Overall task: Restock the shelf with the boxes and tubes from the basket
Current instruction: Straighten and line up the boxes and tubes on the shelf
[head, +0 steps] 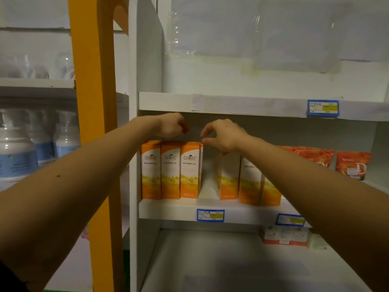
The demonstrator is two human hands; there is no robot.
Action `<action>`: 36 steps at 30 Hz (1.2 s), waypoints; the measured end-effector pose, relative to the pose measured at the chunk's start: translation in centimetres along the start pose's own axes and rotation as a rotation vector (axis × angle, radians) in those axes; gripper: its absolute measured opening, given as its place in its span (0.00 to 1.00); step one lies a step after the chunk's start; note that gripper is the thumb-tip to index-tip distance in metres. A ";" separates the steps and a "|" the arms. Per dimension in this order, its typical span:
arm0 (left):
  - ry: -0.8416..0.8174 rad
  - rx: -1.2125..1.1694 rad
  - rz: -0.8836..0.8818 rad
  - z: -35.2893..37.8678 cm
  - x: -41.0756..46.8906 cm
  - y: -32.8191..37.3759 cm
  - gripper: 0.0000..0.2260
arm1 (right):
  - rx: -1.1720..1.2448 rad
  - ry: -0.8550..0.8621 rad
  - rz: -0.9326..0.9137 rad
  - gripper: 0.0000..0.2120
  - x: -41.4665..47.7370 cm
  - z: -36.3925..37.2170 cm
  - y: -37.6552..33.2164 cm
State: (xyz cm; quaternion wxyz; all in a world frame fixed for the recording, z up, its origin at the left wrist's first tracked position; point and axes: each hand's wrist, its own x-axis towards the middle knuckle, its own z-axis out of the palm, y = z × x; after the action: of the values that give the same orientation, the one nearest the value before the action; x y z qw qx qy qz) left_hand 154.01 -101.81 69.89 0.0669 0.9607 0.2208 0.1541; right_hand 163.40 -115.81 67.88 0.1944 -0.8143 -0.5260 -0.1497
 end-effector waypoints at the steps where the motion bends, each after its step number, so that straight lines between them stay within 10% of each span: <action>1: -0.007 0.004 0.005 0.1 0.0 0.3 0.17 | -0.009 0.008 0.004 0.13 -0.2 -0.6 0.5; 36: -0.205 0.022 0.008 2.6 4.0 7.5 0.17 | -0.105 -0.170 0.053 0.16 -2.7 -2.4 6.2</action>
State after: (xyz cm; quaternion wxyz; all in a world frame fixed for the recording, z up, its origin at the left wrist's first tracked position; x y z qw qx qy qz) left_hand 161.28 -106.90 69.99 0.0780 0.9731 0.2104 0.0527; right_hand 167.89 -121.41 67.81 0.1102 -0.8467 -0.5105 -0.1023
